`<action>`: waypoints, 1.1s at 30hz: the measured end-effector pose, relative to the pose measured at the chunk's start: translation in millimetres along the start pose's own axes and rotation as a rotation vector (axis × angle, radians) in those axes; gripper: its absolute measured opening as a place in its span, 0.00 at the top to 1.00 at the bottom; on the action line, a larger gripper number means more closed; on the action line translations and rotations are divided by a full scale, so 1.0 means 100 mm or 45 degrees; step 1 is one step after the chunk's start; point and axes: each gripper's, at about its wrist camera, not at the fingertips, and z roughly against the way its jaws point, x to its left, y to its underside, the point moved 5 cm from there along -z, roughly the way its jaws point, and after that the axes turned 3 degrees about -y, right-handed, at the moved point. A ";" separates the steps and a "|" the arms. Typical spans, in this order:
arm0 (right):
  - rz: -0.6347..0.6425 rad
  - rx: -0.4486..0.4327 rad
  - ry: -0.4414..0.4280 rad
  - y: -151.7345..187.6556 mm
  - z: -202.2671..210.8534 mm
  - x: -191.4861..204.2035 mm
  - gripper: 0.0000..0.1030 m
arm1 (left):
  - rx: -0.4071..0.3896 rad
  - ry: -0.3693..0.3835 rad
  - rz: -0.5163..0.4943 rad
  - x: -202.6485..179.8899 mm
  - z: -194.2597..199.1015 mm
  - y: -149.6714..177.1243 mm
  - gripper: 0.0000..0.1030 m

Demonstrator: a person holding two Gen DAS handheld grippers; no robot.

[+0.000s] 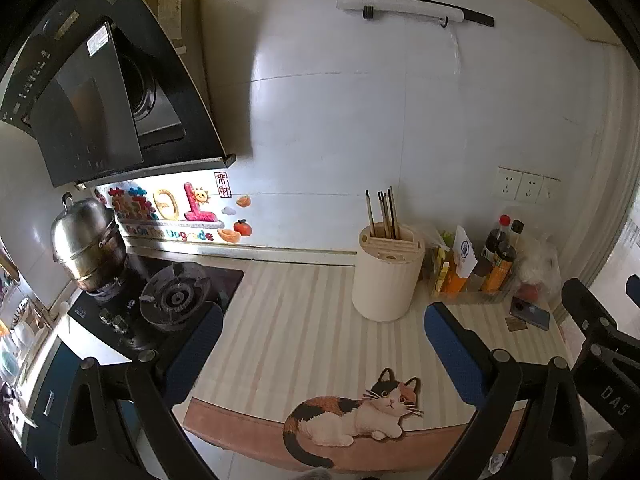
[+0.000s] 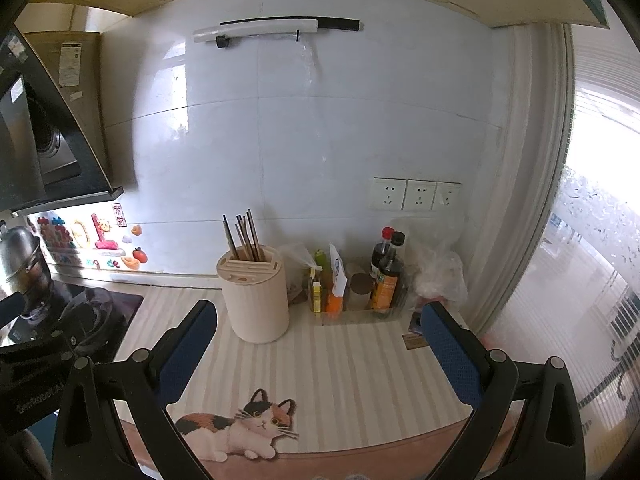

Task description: Organize utensils

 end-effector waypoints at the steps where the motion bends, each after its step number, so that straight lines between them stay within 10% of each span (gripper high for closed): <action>1: 0.002 0.000 -0.001 0.00 0.01 0.00 0.00 | -0.002 -0.002 0.000 0.00 0.01 -0.01 0.00; 33: 0.018 -0.005 -0.001 -0.06 0.03 0.02 0.00 | 0.006 0.015 0.001 -0.01 -0.04 -0.02 0.00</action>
